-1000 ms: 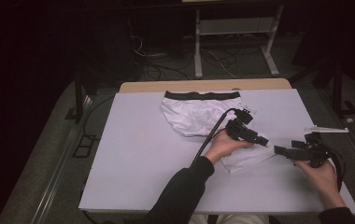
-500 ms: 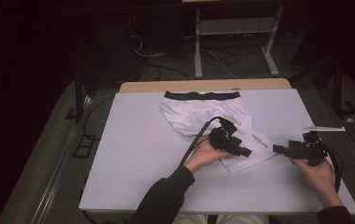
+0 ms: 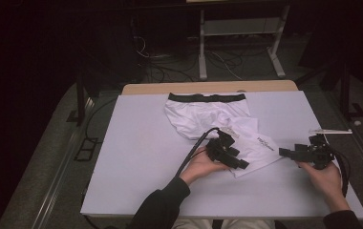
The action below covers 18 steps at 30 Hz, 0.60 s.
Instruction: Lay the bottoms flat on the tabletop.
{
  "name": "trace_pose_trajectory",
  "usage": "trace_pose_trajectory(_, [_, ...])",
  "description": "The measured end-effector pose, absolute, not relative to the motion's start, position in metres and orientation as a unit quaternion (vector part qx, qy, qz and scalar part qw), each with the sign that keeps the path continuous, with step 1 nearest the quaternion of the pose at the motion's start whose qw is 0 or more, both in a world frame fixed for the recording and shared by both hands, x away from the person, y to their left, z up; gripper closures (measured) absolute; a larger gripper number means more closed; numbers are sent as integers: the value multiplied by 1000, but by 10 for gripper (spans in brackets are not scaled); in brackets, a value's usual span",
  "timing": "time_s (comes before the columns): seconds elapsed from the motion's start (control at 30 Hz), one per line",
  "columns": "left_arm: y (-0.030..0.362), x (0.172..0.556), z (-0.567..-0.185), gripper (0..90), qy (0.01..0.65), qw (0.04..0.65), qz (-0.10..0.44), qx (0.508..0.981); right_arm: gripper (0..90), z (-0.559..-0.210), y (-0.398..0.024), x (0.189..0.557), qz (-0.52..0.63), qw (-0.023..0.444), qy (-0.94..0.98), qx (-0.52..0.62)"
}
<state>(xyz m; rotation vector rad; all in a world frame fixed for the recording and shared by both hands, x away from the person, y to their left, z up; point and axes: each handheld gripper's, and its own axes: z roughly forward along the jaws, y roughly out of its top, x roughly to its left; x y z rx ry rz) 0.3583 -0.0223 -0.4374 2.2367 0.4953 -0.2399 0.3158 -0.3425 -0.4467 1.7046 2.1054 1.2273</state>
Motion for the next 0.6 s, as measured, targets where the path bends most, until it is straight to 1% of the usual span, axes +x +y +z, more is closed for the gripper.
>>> trace_pose_trajectory(0.13, [-20, 356, -440, 347, 192, 401, -96, 891, 149, -447, -342, 316, 409, 85, 706, 571])
trace_pose_trajectory(0.33, [-20, 350, -446, 347, 184, 385, -92, 900, 185, -446, -344, 316, 417, 82, 705, 567])
trace_pose_trajectory(0.43, [-20, 349, -447, 347, 183, 380, -94, 902, 239, -446, -344, 316, 416, 81, 706, 567])
trace_pose_trajectory(0.6, [-19, 347, -450, 351, 174, 373, -95, 906, 356, -448, -342, 317, 405, 79, 711, 570])
